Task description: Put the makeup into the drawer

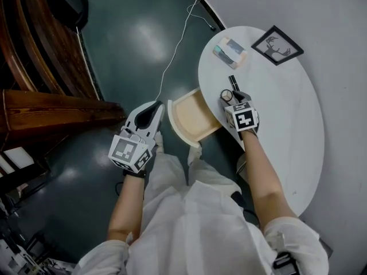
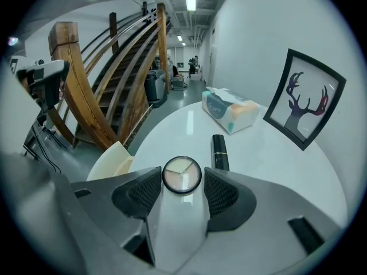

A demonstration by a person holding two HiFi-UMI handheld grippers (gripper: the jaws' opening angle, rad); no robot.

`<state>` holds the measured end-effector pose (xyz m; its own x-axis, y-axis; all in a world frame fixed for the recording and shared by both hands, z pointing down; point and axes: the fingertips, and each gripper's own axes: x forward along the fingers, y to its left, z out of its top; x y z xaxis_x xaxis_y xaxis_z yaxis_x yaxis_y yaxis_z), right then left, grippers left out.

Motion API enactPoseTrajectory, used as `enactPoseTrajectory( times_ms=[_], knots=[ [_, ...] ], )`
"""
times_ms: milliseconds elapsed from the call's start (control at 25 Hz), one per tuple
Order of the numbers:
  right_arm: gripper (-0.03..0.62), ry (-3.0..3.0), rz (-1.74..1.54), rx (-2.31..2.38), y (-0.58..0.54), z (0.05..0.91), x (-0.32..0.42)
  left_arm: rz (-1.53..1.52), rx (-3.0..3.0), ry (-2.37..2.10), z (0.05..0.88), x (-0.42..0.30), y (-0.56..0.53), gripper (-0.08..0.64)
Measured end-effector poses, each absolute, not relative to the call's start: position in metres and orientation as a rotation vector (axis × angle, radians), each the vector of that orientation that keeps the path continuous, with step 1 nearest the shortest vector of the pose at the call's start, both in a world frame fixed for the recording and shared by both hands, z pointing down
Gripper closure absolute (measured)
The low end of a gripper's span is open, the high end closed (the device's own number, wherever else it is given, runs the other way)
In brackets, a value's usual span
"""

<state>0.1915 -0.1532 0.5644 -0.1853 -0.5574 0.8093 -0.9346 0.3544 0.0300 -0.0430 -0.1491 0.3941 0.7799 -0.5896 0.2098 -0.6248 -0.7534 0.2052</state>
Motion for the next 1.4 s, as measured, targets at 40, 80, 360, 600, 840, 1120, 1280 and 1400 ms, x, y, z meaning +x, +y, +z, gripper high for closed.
enactPoseTrajectory(
  times_ms=[40,80,360,600,840,1120,1280,1400],
  knots=[
    [0.377,-1.860,0.637,1.305,-0.154,0.566,0.192,0.193,2.707,-0.944,0.395,-0.043,-0.149,0.529],
    [0.377,-1.859,0.641,1.304,-0.154,0.567,0.192,0.194,2.705,-0.945,0.396,-0.044,-0.150,0.529],
    [0.382,-1.849,0.624,1.294,-0.154,0.569,0.193,0.192,2.684,-0.965,0.401,-0.050,-0.149,0.529],
    [0.383,-1.847,0.605,1.276,-0.155,0.568,0.193,0.190,2.674,-0.985,0.403,-0.057,-0.149,0.529],
    [0.383,-1.882,0.591,1.263,-0.157,0.562,0.179,0.188,2.657,-1.016,0.406,-0.068,-0.150,0.529],
    [0.383,-1.948,0.566,1.203,-0.154,0.555,0.138,0.187,2.641,-1.022,0.409,-0.075,-0.149,0.529],
    [0.383,-1.985,0.552,1.147,-0.150,0.553,0.108,0.193,2.639,-1.027,0.412,-0.081,-0.149,0.529],
    [0.383,-2.018,0.545,1.106,-0.147,0.554,0.084,0.192,2.631,-1.034,0.414,-0.088,-0.150,0.529]
  ],
)
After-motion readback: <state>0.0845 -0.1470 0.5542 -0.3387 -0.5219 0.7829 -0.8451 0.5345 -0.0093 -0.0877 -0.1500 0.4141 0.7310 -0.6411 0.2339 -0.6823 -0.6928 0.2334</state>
